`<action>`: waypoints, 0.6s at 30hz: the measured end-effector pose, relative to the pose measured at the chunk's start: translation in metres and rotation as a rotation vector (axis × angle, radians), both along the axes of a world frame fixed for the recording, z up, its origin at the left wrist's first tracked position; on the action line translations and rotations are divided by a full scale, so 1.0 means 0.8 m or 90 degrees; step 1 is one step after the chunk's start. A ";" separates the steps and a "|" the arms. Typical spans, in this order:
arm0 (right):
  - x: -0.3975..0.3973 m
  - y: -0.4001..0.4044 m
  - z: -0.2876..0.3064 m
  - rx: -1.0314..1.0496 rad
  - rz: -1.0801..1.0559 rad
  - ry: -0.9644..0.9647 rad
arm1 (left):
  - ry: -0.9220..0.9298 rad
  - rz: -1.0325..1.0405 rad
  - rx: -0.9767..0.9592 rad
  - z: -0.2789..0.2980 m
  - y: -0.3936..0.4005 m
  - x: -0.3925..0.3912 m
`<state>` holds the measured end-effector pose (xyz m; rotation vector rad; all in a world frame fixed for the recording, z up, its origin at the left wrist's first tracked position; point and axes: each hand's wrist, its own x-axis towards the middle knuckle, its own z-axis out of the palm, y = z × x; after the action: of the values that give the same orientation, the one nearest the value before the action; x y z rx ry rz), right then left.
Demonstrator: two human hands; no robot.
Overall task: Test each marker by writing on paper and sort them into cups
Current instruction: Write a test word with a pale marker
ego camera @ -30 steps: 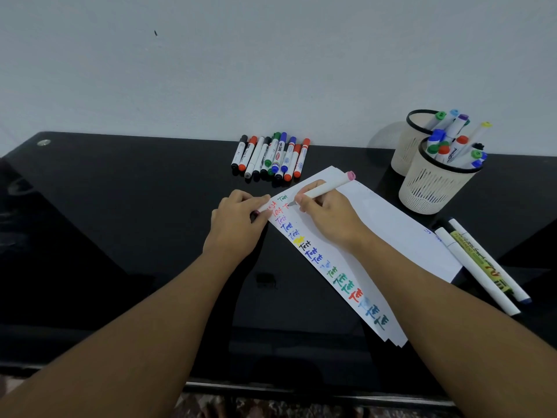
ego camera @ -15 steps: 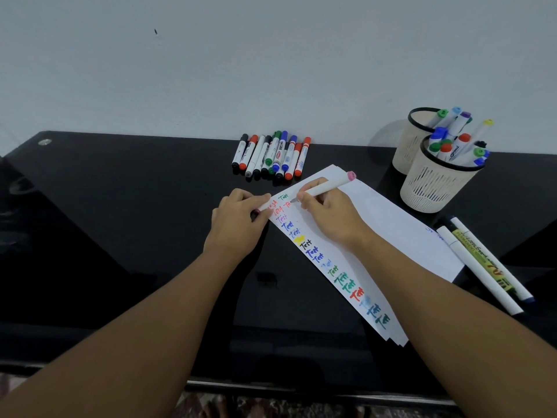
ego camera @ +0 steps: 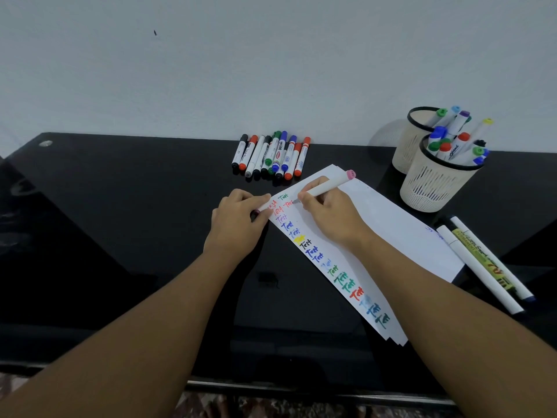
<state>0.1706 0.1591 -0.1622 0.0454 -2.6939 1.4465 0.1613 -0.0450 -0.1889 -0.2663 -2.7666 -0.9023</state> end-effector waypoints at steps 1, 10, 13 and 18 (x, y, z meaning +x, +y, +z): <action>0.001 0.000 0.001 -0.013 0.000 -0.004 | 0.000 0.000 0.000 0.000 0.000 0.000; 0.002 0.004 -0.003 -0.065 -0.010 0.043 | 0.007 -0.010 0.012 -0.003 -0.002 -0.001; 0.002 0.011 -0.011 -0.114 -0.025 0.115 | 0.011 -0.020 0.037 -0.003 -0.003 -0.001; -0.003 0.016 -0.006 -0.107 0.028 0.031 | 0.032 -0.003 0.078 0.003 -0.004 0.002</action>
<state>0.1682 0.1718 -0.1667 0.1283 -2.5388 1.6562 0.1631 -0.0479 -0.1863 -0.2698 -2.6535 -1.0467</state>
